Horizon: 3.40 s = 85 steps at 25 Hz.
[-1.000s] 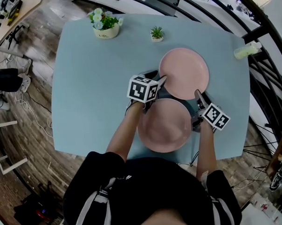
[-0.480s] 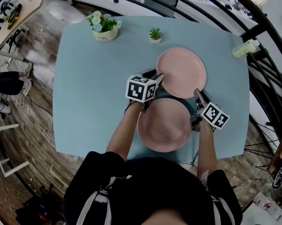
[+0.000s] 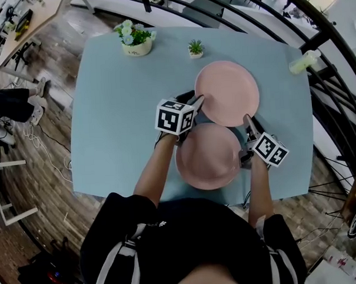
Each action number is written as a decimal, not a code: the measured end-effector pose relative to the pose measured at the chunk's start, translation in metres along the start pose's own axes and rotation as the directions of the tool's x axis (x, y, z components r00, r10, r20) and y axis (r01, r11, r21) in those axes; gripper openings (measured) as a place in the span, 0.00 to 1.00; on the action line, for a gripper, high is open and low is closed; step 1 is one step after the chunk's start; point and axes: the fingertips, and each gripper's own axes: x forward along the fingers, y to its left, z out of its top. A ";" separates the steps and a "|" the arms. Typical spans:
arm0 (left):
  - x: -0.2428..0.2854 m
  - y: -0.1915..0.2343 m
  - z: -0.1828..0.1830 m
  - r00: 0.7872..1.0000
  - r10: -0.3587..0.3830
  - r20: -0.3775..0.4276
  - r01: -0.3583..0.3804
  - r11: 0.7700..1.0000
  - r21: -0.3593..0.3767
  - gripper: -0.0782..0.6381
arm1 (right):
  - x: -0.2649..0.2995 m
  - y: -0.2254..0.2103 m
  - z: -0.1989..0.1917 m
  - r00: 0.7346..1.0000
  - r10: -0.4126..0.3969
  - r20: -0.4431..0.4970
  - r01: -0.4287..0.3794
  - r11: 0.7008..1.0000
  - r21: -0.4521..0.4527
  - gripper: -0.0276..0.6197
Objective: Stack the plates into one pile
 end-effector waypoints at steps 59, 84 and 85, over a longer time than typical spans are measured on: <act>-0.158 -0.066 -0.162 0.997 0.063 -0.048 -0.065 0.997 -0.038 0.28 | -0.131 0.046 -0.141 0.990 0.114 -0.081 -0.119 0.991 -0.064 0.25; -0.156 -0.071 -0.195 0.993 0.051 -0.105 -0.054 0.998 -0.027 0.29 | -0.138 0.027 -0.159 0.993 0.079 -0.083 -0.087 0.991 -0.106 0.27; -0.158 -0.070 -0.193 0.994 0.055 -0.098 -0.058 0.998 -0.027 0.29 | -0.140 0.028 -0.157 0.994 0.080 -0.073 -0.088 0.990 -0.106 0.27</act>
